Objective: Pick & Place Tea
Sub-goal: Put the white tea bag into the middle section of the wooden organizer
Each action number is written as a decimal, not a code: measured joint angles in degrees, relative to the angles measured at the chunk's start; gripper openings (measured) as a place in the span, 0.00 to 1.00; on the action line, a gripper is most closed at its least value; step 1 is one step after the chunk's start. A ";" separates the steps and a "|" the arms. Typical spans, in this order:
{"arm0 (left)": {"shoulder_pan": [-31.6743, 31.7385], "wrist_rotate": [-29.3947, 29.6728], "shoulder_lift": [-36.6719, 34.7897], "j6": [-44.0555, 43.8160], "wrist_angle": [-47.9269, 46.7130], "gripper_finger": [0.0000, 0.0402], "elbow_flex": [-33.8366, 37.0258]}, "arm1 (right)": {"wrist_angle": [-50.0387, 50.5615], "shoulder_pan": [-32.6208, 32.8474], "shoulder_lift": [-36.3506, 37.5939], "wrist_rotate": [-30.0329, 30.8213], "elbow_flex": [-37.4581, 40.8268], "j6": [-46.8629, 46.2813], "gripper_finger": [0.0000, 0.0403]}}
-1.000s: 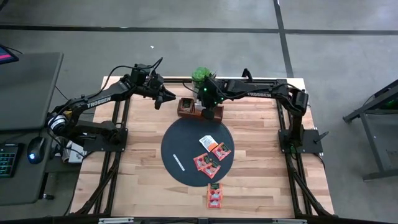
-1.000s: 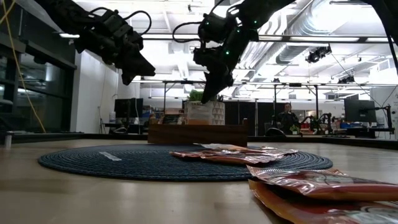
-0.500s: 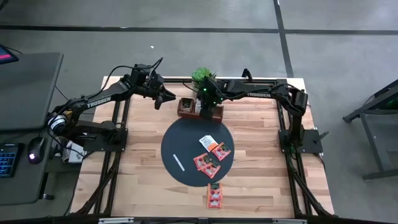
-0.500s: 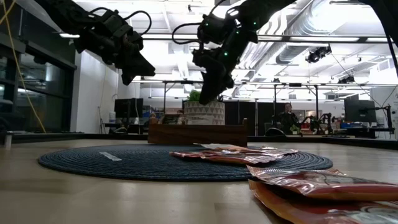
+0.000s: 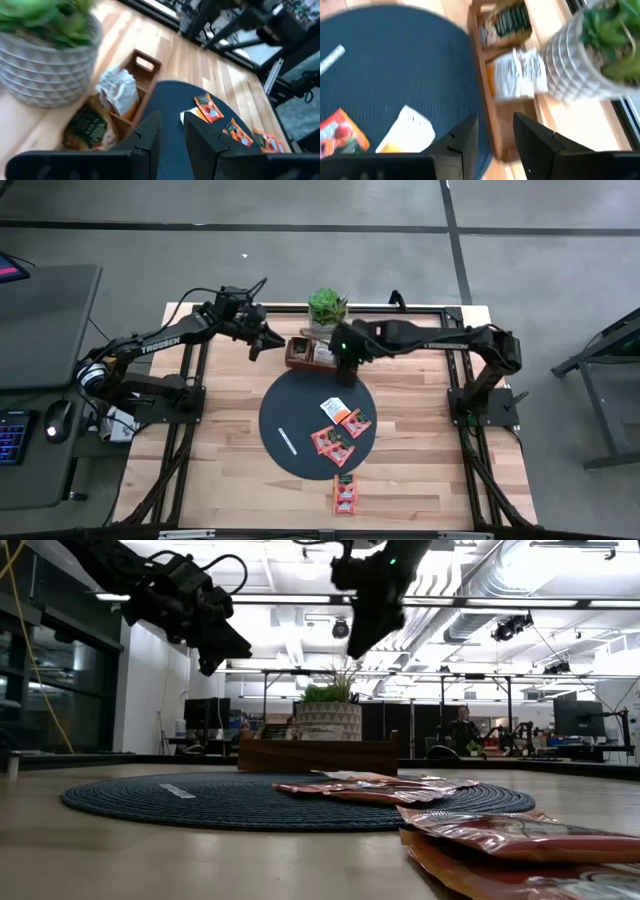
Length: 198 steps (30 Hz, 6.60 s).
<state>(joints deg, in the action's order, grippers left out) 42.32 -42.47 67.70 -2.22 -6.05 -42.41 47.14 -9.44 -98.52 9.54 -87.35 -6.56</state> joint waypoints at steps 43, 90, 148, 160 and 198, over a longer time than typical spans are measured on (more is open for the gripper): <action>-40.82 34.97 23.12 -30.93 23.02 0.20 -0.02 | -57.32 19.99 6.00 7.93 45.54 -30.24 0.00; -40.78 42.72 36.64 -31.58 19.38 0.20 -5.79 | -58.97 21.43 -4.12 1.81 45.21 -41.14 0.00; -31.05 17.93 36.53 -42.24 16.18 0.35 -8.68 | -59.48 18.85 -3.81 0.43 45.38 -35.00 0.00; -34.34 23.43 37.52 -43.10 16.02 0.60 -8.72 | -60.95 18.83 -3.89 0.46 45.44 -34.71 0.00; -35.60 23.61 37.58 -47.84 14.98 0.60 -8.70 | -67.67 15.38 -3.98 -1.99 45.51 -32.36 0.00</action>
<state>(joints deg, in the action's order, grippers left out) 6.72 -18.85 105.27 -50.06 8.93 -51.11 -20.53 5.93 -102.50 7.55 -41.85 -38.92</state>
